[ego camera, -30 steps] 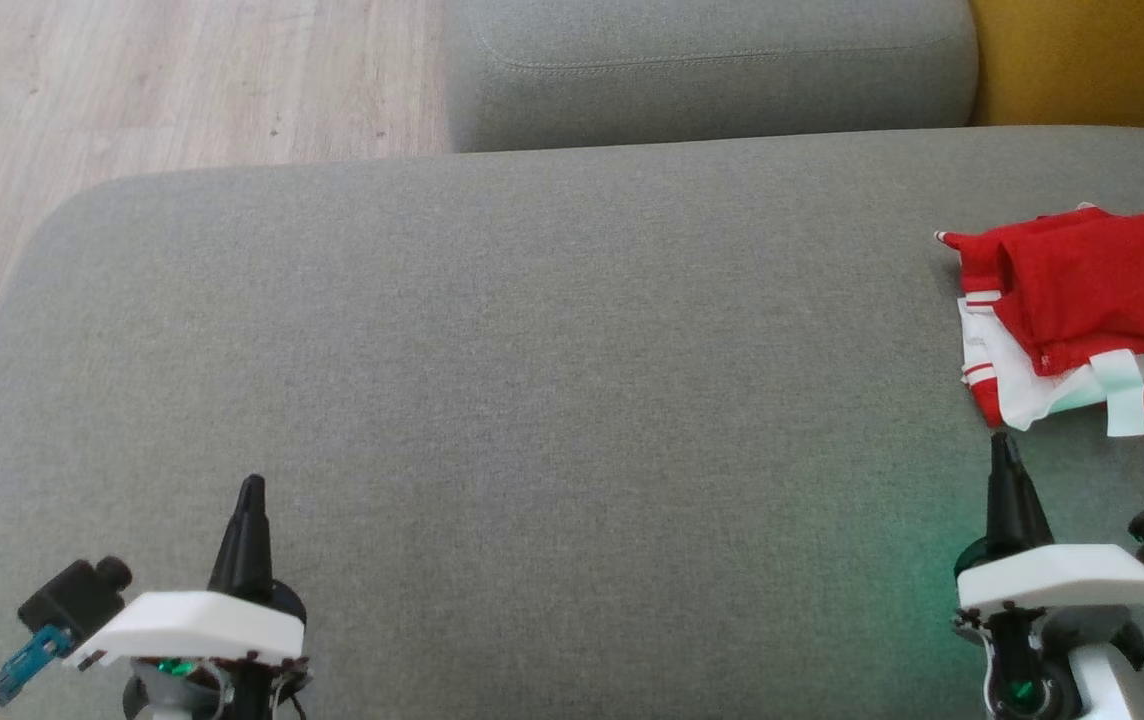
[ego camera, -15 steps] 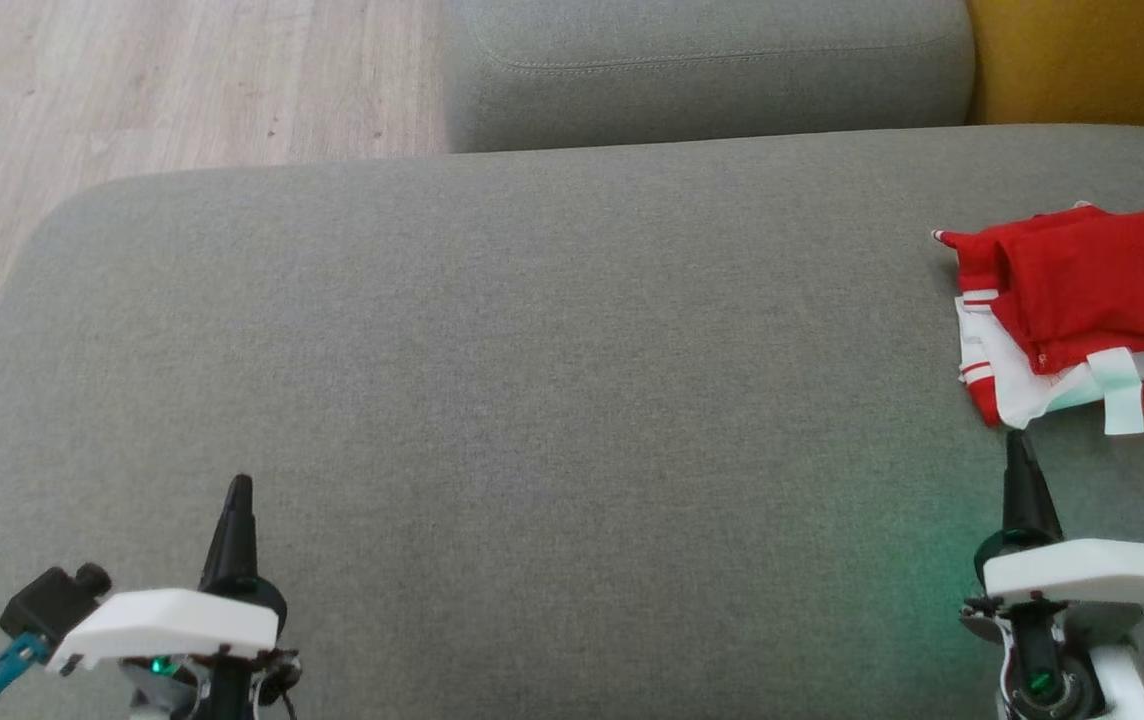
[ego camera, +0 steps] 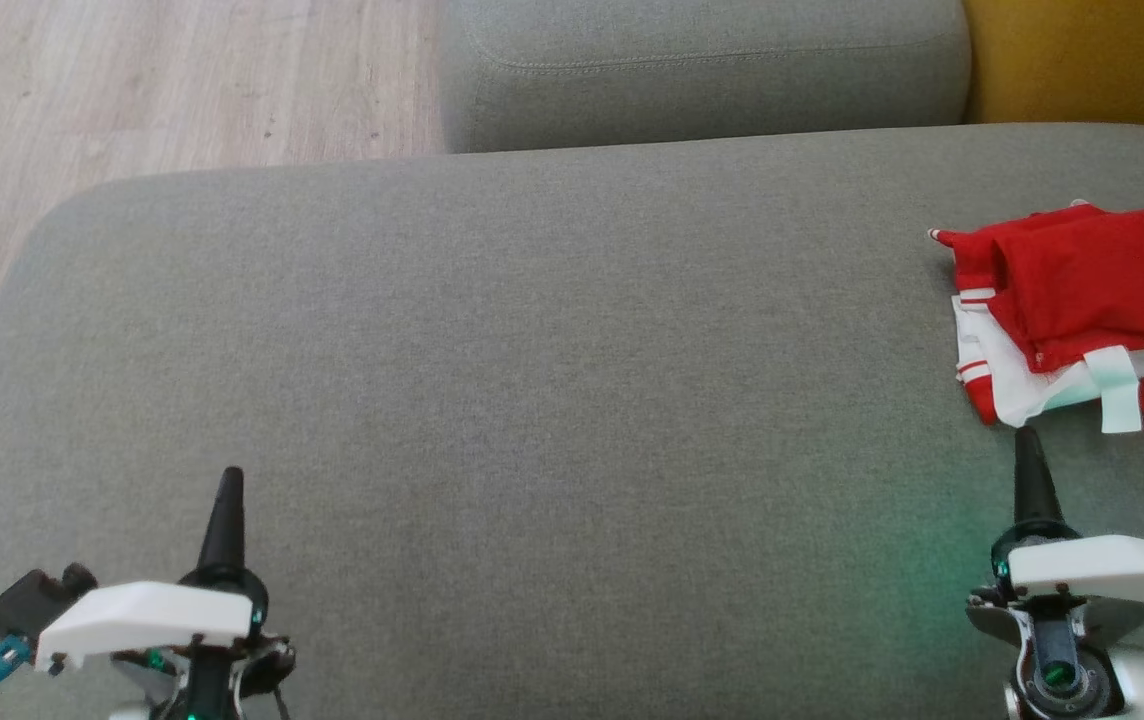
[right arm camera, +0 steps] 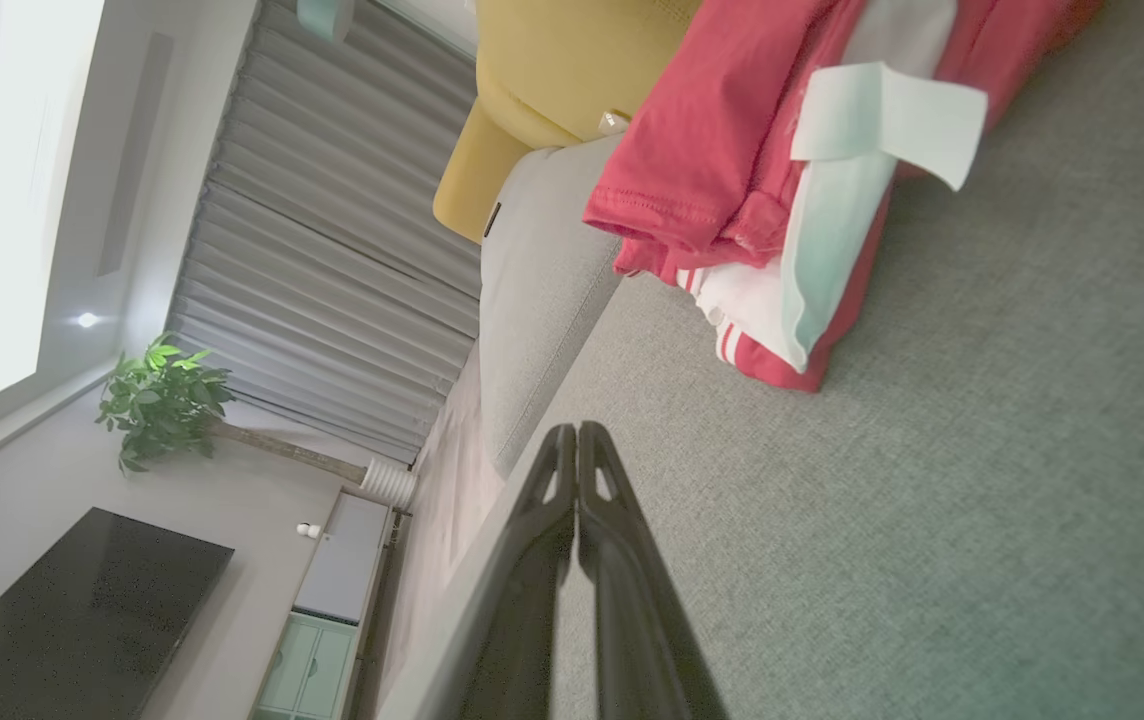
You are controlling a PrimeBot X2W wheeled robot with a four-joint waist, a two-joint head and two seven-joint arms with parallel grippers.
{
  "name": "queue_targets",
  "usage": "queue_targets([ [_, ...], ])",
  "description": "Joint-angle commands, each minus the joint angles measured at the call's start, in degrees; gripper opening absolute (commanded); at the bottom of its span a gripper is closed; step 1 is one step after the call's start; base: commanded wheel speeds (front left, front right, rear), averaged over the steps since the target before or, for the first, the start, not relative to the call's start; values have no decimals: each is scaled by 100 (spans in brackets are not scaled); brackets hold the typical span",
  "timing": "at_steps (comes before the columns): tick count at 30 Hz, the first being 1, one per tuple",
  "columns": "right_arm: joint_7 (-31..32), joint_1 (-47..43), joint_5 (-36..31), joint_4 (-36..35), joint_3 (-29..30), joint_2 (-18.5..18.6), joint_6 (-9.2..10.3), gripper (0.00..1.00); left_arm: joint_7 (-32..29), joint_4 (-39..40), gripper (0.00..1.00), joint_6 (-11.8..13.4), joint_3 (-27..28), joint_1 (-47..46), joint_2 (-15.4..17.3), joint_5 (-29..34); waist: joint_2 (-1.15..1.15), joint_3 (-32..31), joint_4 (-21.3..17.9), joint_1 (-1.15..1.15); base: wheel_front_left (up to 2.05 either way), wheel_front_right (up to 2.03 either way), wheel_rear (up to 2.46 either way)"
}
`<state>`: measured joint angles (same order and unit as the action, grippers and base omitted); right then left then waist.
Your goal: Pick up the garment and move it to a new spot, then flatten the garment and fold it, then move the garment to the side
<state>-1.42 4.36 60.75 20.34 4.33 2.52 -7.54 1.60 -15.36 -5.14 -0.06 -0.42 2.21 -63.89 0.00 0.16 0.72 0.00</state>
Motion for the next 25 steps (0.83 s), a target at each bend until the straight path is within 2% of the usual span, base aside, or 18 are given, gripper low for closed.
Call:
queue_targets([
  [1,33,221,173,-239,-36,24,3,0,-32,162,0,-61,183,-342,46,-146,0,0,-2,0,0,0,0],
  [25,412,202,1655,-435,91,30,4,0,-420,146,0,-148,420,-460,56,-1485,0,1,-37,0,0,0,0],
])
